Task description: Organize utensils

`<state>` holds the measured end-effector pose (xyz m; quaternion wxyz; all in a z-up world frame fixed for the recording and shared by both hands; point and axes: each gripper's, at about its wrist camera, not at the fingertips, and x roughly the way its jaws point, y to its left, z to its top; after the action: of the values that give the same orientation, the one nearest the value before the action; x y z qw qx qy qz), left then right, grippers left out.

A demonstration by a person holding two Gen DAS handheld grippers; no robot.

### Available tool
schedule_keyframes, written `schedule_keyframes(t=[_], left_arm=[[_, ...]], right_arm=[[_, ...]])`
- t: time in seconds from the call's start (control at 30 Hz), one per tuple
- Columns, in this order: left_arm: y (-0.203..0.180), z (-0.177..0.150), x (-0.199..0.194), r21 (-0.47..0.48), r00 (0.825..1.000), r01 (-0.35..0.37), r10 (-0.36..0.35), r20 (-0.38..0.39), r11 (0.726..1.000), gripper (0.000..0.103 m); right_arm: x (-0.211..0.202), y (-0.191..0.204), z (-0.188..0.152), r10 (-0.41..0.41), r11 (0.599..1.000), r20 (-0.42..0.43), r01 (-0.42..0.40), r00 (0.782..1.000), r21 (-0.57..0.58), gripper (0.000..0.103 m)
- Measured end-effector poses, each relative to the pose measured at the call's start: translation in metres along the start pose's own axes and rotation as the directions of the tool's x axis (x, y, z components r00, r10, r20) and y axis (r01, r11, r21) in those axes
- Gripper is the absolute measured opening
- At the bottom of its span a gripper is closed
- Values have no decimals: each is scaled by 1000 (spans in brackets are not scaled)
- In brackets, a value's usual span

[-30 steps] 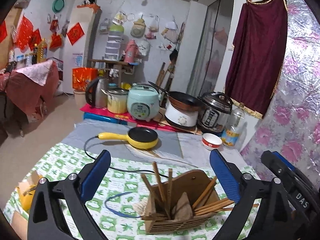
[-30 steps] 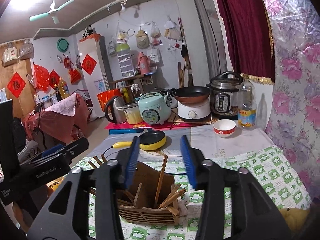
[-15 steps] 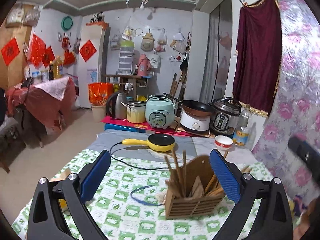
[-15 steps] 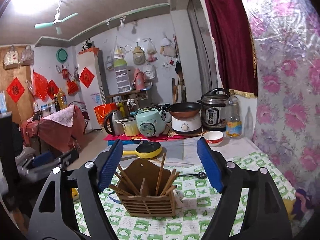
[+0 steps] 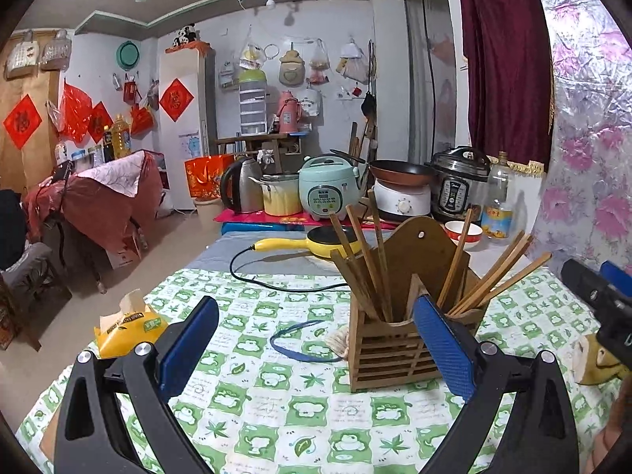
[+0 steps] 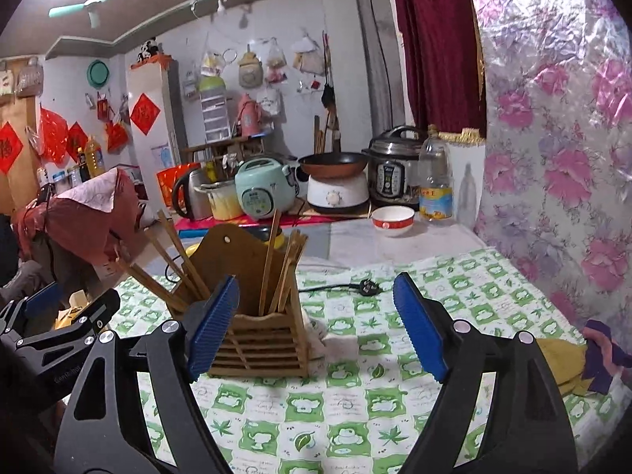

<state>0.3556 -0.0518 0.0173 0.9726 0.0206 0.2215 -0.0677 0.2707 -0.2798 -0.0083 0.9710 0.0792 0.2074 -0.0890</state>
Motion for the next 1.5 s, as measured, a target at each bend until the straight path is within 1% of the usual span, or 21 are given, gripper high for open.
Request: schedule_keyframes(t=[0.17,0.33,0.57,0.67,0.73,1.0,1.27,1.5], left_arm=[[-1,1,-2,16,1000,-13,13,-5,1000,97],[-4,0,-6,30,1000,-17,16,9,999,97],[1,0,-4,1,1000,-25,25,0,1000,97],[2,1,-5,-3,1000,-21,21,-2,1000,97],[2,1,-6,0,999,-36,36,1,999,97],[0,1,-8,7,998,-58,58,4,998,97],[-4,-1,-13,21,998,-62,62,16,998,97],[-7,-3,-13,32,998,-64,64,10,997,97]], right_arm=[[-3,-1,-2,20,1000,-18,-20,1000,11,79],[-6,4,-8,7,1000,-8,-7,1000,-15,83],[-1,6,-13,6,1000,-26,-7,1000,-24,84],[-1,6,-14,3,1000,-22,-4,1000,-26,87],[-2,6,-14,2,1000,-17,-2,1000,-26,88],[-2,11,-16,5,999,-28,-6,1000,-35,89],[-2,18,-20,6,998,-34,-8,999,-58,91],[-2,18,-20,5,999,-35,-7,999,-50,91]])
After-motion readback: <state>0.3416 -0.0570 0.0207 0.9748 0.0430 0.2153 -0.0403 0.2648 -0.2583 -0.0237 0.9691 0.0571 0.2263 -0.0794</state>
